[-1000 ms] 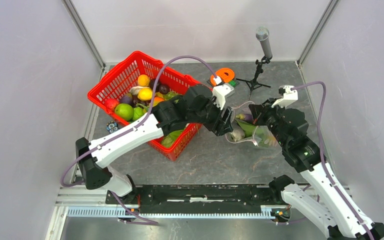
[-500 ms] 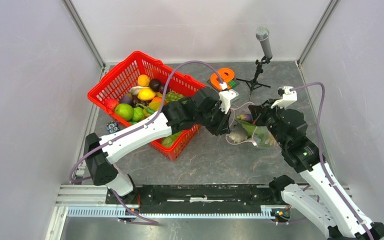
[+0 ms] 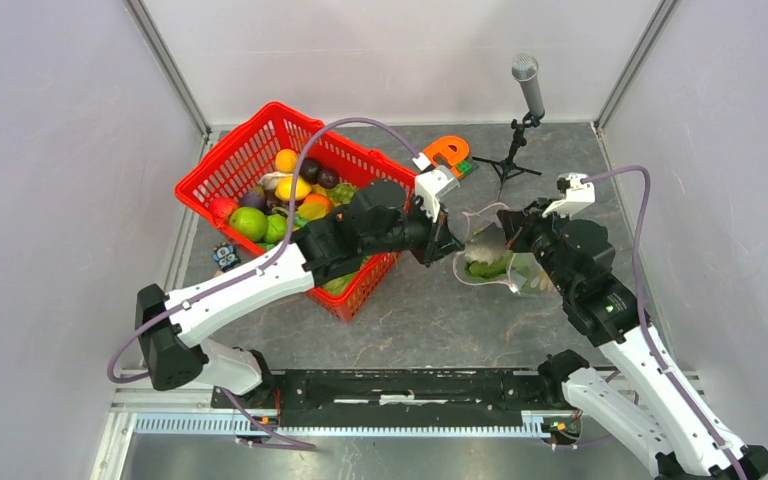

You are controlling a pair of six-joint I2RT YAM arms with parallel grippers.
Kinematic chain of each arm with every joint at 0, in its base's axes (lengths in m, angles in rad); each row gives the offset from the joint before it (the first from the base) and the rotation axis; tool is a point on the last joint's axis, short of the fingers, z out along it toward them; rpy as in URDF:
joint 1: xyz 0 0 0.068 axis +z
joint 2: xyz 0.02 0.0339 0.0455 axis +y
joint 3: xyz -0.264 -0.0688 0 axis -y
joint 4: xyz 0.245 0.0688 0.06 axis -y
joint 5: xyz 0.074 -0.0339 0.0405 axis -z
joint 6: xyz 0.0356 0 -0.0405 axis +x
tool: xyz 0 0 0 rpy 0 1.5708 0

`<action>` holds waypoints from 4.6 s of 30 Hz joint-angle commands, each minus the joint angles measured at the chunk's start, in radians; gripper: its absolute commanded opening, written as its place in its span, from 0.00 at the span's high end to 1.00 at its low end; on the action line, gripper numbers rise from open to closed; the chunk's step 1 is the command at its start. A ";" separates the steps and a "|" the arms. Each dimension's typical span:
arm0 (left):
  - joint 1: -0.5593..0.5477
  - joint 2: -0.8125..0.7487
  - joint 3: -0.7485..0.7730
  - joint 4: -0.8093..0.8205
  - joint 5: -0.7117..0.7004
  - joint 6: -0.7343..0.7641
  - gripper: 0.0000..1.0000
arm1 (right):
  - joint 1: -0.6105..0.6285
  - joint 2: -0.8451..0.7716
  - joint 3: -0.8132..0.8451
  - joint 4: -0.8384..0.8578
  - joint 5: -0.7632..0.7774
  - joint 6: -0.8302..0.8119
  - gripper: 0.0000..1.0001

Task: Place the food in the zip-top bag and seal the zipper
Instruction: Place the fake fish in the zipper food storage bag, then pick up the fake vegetable from the bin.

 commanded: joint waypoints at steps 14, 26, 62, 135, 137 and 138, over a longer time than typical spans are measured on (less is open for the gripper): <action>-0.011 0.143 -0.018 0.349 -0.089 -0.098 0.98 | 0.000 -0.023 0.031 0.117 -0.078 0.085 0.98; -0.005 0.191 0.073 0.212 -0.016 -0.055 0.42 | 0.001 -0.049 -0.013 0.125 0.035 0.119 0.98; 0.575 -0.226 -0.184 -0.222 -0.207 0.033 0.00 | 0.000 -0.102 0.008 0.034 0.266 -0.030 0.98; 0.748 -0.298 -0.478 0.125 -0.545 -0.481 0.98 | 0.000 -0.110 -0.015 0.053 0.221 -0.025 0.94; 0.747 -0.346 -0.465 0.137 -0.547 -0.466 0.98 | 0.000 -0.111 -0.019 0.055 0.222 -0.022 0.94; 0.747 -0.364 -0.457 0.136 -0.551 -0.462 0.98 | 0.000 -0.110 -0.021 0.057 0.222 -0.020 0.95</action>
